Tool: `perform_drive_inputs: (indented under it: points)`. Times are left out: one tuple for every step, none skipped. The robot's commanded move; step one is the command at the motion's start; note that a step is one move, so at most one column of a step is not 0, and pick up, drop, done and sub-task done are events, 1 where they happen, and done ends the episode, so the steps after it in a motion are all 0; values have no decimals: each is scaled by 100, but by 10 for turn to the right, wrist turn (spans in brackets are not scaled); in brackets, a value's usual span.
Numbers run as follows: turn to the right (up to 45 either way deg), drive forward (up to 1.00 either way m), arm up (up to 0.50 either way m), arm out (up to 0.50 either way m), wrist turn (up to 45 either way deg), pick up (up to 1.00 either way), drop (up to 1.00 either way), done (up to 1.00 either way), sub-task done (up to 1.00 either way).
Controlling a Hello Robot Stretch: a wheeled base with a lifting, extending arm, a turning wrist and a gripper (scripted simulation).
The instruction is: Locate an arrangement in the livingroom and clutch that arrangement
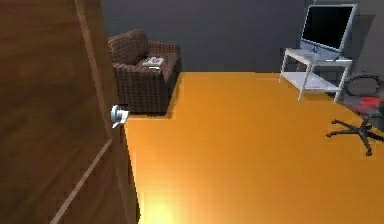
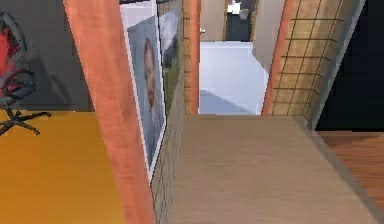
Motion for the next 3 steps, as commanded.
perform_drive_inputs:
  points:
    - [0, 100, 0, 0, 0, 0, 0, 0, 0]
    - [210, 0, 0, 0, 0, 0, 0, 0, 0]
    - [0, 10, 0, 0, 0, 0, 0, 0, 0]
